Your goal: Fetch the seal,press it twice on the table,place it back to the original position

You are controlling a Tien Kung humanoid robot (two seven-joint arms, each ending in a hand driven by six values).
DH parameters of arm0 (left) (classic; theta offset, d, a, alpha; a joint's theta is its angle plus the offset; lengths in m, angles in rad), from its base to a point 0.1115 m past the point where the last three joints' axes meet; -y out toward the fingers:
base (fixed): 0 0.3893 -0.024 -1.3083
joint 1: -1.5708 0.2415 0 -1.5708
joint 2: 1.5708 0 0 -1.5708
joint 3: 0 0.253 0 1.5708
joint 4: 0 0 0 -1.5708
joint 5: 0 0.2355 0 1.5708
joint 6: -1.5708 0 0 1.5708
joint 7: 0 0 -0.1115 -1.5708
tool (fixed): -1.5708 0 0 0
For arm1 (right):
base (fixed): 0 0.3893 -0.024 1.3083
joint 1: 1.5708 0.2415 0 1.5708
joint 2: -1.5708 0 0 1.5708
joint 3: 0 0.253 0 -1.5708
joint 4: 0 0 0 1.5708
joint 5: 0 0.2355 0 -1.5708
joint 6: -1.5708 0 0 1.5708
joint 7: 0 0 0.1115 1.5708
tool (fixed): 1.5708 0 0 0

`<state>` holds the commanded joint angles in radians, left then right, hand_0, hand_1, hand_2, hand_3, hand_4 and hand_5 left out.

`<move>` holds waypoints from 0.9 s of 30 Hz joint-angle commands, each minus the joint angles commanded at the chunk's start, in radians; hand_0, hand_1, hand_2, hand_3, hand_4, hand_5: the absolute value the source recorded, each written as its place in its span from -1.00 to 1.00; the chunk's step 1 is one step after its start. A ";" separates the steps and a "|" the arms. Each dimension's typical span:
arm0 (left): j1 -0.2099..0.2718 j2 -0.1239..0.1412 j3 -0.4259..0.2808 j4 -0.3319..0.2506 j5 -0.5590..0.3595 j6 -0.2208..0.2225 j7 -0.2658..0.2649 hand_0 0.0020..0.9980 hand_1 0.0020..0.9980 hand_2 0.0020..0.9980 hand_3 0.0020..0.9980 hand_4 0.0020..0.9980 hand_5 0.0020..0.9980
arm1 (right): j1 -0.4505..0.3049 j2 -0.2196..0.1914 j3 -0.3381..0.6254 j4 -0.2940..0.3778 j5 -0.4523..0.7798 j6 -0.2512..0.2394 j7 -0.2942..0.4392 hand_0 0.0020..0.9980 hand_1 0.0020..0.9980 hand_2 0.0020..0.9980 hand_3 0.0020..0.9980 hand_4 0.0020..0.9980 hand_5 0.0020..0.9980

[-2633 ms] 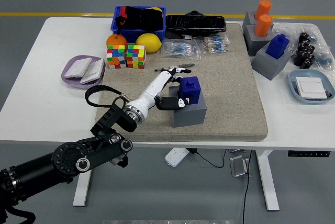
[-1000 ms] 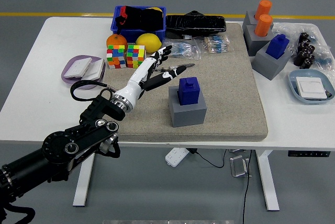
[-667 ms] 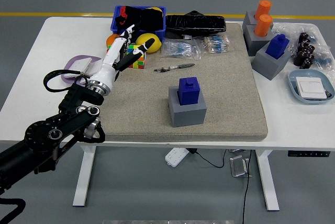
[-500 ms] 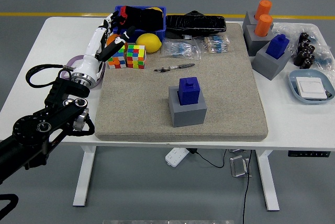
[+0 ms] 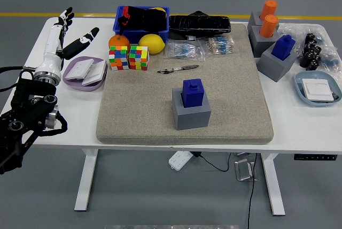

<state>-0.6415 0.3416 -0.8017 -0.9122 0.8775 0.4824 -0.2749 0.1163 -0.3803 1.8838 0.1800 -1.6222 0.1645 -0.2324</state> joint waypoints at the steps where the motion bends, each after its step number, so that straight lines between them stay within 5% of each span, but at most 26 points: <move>1: 0.001 0.005 -0.002 0.000 0.003 -0.001 0.004 0.90 0.89 0.86 0.93 0.74 -0.37 | 0.001 0.000 0.000 0.000 -0.001 0.000 0.000 0.77 0.49 0.47 0.47 0.70 0.03; 27: 0.006 0.036 -0.043 0.009 0.059 -0.010 0.034 0.90 0.87 0.85 0.91 0.72 -0.41 | -0.003 0.021 0.029 0.000 -0.017 -0.004 0.002 0.77 0.49 0.46 0.47 0.69 0.05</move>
<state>-0.6351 0.3772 -0.8446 -0.9034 0.9365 0.4721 -0.2407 0.1129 -0.3592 1.9126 0.1800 -1.6387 0.1601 -0.2304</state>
